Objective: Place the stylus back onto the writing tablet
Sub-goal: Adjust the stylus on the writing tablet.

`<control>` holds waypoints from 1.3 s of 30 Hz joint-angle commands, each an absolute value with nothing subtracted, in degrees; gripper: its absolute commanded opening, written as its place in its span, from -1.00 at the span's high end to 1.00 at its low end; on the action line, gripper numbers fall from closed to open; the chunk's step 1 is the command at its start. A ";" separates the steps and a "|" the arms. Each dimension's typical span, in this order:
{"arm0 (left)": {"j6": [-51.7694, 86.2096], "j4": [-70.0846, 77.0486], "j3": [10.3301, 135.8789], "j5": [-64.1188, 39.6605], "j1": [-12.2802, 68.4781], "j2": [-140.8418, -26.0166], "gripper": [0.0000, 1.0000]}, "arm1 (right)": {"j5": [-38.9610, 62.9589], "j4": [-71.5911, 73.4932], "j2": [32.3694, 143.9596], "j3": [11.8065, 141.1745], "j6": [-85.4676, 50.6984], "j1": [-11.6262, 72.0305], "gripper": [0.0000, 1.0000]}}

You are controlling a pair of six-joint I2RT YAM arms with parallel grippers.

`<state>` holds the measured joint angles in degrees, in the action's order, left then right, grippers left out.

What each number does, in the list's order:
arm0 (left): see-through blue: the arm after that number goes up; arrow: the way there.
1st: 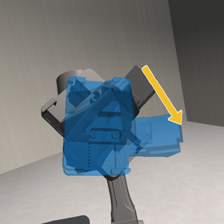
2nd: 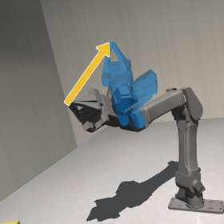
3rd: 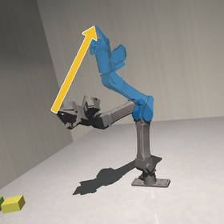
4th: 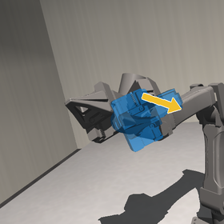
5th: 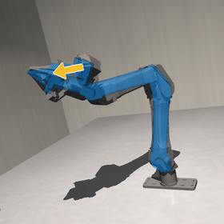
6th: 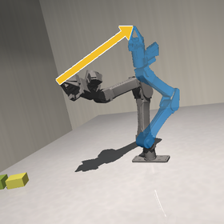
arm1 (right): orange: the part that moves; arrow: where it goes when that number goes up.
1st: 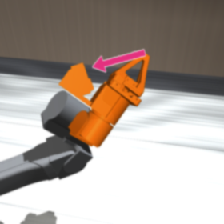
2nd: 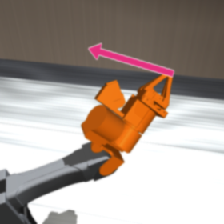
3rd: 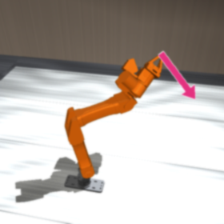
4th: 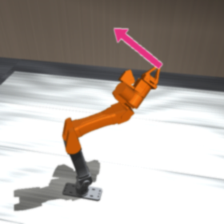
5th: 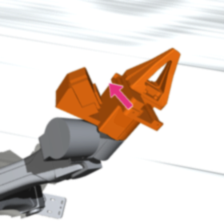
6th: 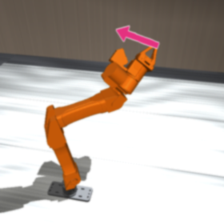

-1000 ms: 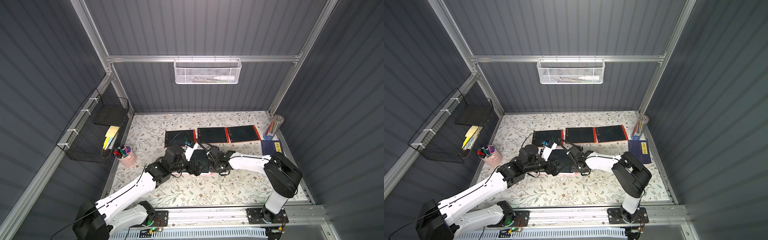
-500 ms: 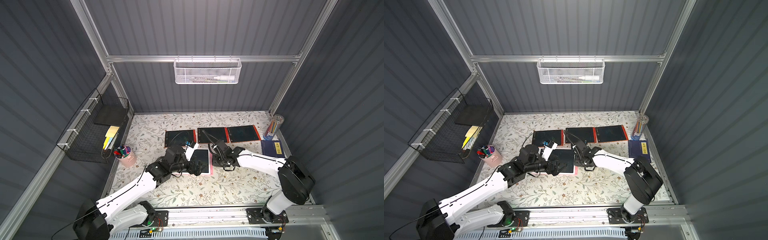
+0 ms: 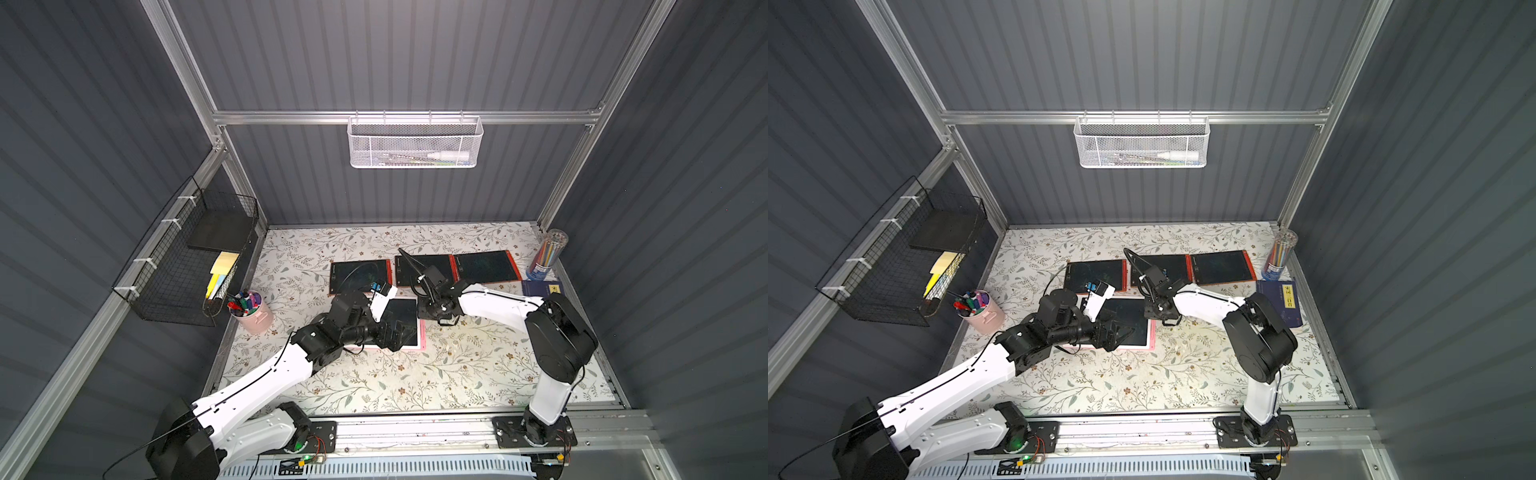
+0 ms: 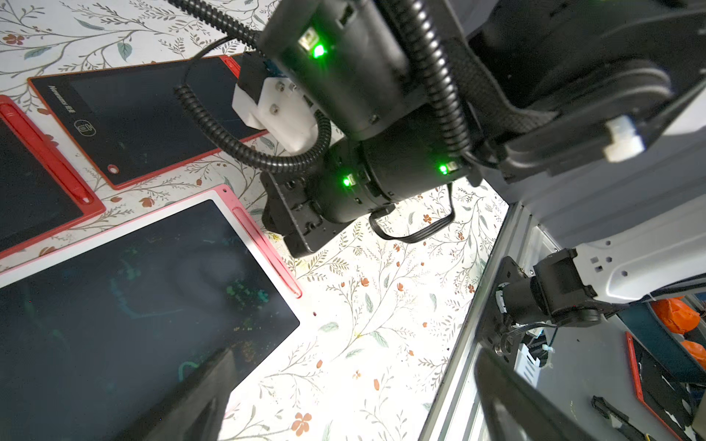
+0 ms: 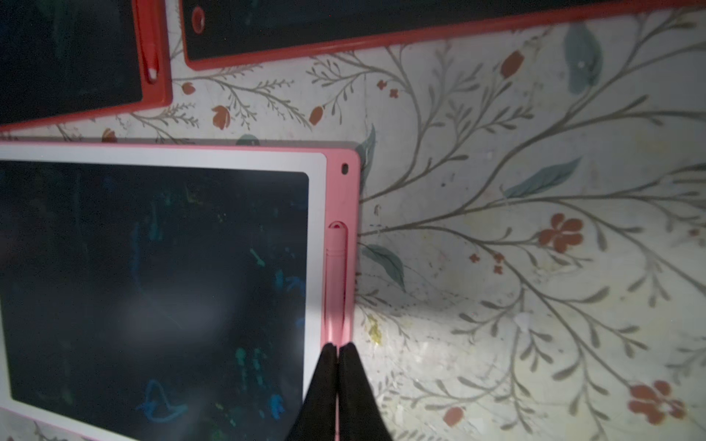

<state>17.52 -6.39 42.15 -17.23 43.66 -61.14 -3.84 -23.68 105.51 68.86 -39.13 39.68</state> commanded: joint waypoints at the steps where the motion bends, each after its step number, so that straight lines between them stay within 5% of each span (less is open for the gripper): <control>1: 16.26 -5.89 42.57 -18.18 43.33 -60.74 -0.98 | -3.66 -24.77 107.77 71.47 -38.51 39.63 0.94; 39: 16.35 -5.71 42.56 -18.16 43.33 -61.03 -0.99 | -2.90 -27.60 112.85 71.21 -39.47 40.84 1.00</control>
<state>17.45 -6.37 42.15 -17.23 43.66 -61.14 -2.79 -24.18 110.61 71.33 -38.98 40.49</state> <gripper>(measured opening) 0.992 0.050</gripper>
